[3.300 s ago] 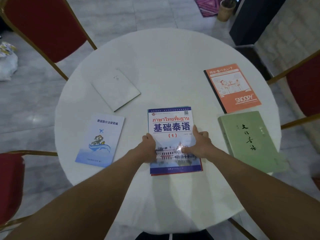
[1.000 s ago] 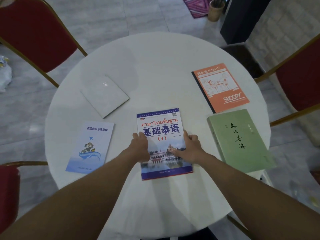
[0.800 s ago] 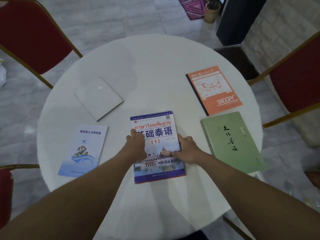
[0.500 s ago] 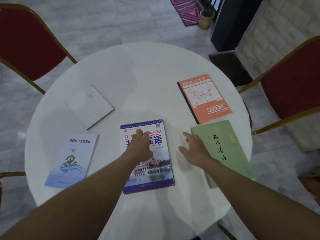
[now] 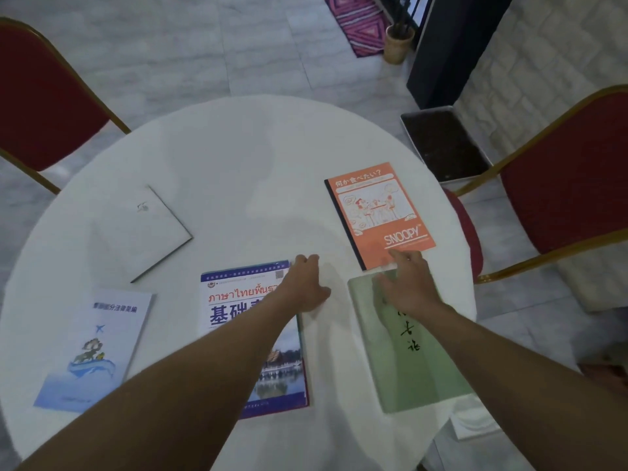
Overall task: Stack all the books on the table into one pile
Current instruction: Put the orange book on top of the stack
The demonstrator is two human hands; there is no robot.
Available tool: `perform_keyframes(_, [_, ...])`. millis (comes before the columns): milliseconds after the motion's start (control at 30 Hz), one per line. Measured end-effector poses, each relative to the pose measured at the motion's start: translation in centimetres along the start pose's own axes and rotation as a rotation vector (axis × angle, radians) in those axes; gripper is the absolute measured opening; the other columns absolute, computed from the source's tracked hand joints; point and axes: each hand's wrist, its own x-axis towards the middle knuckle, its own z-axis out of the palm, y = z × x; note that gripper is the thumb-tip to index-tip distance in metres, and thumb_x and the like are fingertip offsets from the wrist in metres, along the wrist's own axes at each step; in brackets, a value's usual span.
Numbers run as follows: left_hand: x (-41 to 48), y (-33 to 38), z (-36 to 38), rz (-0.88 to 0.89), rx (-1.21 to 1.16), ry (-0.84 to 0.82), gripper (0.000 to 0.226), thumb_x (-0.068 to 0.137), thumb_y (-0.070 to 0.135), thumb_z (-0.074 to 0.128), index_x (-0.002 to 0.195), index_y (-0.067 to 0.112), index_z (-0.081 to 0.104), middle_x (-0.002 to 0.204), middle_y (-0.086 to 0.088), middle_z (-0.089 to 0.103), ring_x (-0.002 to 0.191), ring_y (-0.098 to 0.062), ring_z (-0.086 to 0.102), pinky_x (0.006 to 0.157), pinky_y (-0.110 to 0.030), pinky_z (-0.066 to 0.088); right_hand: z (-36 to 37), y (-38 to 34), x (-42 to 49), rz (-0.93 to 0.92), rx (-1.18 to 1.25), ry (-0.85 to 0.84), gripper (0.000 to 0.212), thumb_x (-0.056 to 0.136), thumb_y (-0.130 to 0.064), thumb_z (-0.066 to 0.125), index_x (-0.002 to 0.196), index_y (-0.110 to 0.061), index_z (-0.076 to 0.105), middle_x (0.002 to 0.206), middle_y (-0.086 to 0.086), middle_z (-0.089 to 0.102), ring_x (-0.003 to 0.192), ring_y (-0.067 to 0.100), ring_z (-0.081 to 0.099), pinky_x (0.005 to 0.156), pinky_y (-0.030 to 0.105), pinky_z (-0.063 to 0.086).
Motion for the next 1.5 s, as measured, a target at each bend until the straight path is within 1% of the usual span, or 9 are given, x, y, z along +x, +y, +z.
perform_keyframes(300, [7.5, 5.8, 1.2, -0.140, -0.158, -0.094, 0.065, 0.091, 0.037, 0.059, 0.143, 0.006, 0.037, 0.147, -0.015, 0.035, 0.132, -0.031, 0.044, 0.100, -0.038, 0.043, -1.7, 2.5, 6.7, 0.145, -0.050, 0.049, 0.083, 0.088, -0.035, 0.066, 0.155, -0.016, 0.021, 0.160, 0.013, 0.018, 0.143, 0.034, 0.024, 0.112, 0.047, 0.033])
perform_keyframes(400, [8.8, 6.6, 1.9, -0.241, -0.380, -0.113, 0.059, 0.089, 0.028, 0.065, 0.139, 0.009, 0.040, 0.141, -0.012, 0.046, 0.121, -0.028, 0.051, 0.091, -0.037, 0.050, -0.9, 3.0, 7.4, 0.157, -0.150, 0.020, 0.093, 0.084, -0.042, 0.069, 0.156, -0.019, 0.016, 0.163, 0.014, 0.016, 0.146, 0.036, 0.017, 0.113, 0.051, 0.029])
perform_keyframes(533, [9.8, 7.6, 2.7, -0.329, -0.676, -0.097, 0.054, 0.078, 0.010, 0.070, 0.128, 0.011, 0.051, 0.126, -0.009, 0.059, 0.110, -0.025, 0.059, 0.089, -0.036, 0.055, -0.6, 3.3, 8.3, 0.175, -0.161, 0.027, 0.095, 0.078, -0.048, 0.073, 0.154, -0.023, 0.022, 0.157, 0.011, 0.023, 0.142, 0.034, 0.021, 0.109, 0.053, 0.032])
perform_keyframes(767, [10.5, 7.7, 2.0, -0.334, -0.786, -0.033, 0.036, 0.089, 0.002, 0.057, 0.125, 0.003, 0.054, 0.121, -0.012, 0.064, 0.107, -0.026, 0.062, 0.078, -0.029, 0.051, -1.2, 2.8, 8.6, 0.175, -0.167, -0.015, 0.095, 0.072, -0.054, 0.077, 0.149, -0.025, 0.028, 0.147, 0.011, 0.031, 0.136, 0.032, 0.029, 0.105, 0.051, 0.035])
perform_keyframes(967, [8.5, 6.3, -0.7, -0.206, -0.821, 0.076, 0.033, 0.090, -0.002, 0.056, 0.116, 0.008, 0.039, 0.115, -0.005, 0.058, 0.101, -0.019, 0.059, 0.065, -0.023, 0.054, -1.4, -0.4, 7.7, 0.139, -0.063, -0.125, 0.061, 0.071, -0.048, 0.067, 0.124, -0.027, 0.045, 0.130, 0.010, 0.044, 0.123, 0.033, 0.040, 0.103, 0.047, 0.040])
perform_keyframes(1100, [6.0, 3.6, -3.7, -0.217, -0.895, 0.143, 0.040, 0.092, 0.003, 0.057, 0.120, 0.019, 0.033, 0.117, -0.006, 0.056, 0.106, -0.022, 0.061, 0.077, -0.034, 0.059, -1.3, -3.7, 7.2, 0.113, 0.039, -0.049, 0.047, 0.081, -0.039, 0.060, 0.125, -0.024, 0.052, 0.124, 0.006, 0.060, 0.121, 0.033, 0.046, 0.102, 0.045, 0.039])
perform_keyframes(1233, [2.3, -0.3, -5.2, -0.223, -0.884, 0.147, 0.040, 0.094, 0.015, 0.060, 0.124, 0.024, 0.035, 0.115, -0.005, 0.060, 0.099, -0.022, 0.067, 0.077, -0.038, 0.062, 0.3, -7.0, 5.2, 0.113, 0.202, -0.179, 0.058, 0.079, -0.042, 0.055, 0.135, -0.030, 0.049, 0.127, 0.003, 0.063, 0.117, 0.030, 0.056, 0.100, 0.042, 0.046])
perform_keyframes(1367, [-1.6, -4.1, -5.0, -0.246, -0.826, 0.189, 0.030, 0.100, 0.019, 0.048, 0.124, 0.027, 0.032, 0.116, -0.002, 0.057, 0.103, -0.023, 0.064, 0.068, -0.029, 0.059, 2.6, -9.6, 2.6, 0.076, 0.428, -0.236, 0.058, 0.077, -0.023, 0.071, 0.133, -0.020, 0.055, 0.123, -0.001, 0.069, 0.100, 0.018, 0.067, 0.071, 0.024, 0.051])
perform_keyframes(1500, [-5.1, -7.9, -3.9, -0.289, -0.767, 0.196, 0.029, 0.102, 0.016, 0.037, 0.129, 0.022, 0.029, 0.126, -0.004, 0.053, 0.114, -0.027, 0.059, 0.094, -0.048, 0.055, 5.0, -11.1, -0.2, 0.036, 0.411, -0.258, 0.061, 0.074, -0.007, 0.077, 0.129, -0.012, 0.050, 0.121, 0.003, 0.067, 0.097, 0.018, 0.066, 0.068, 0.022, 0.052])
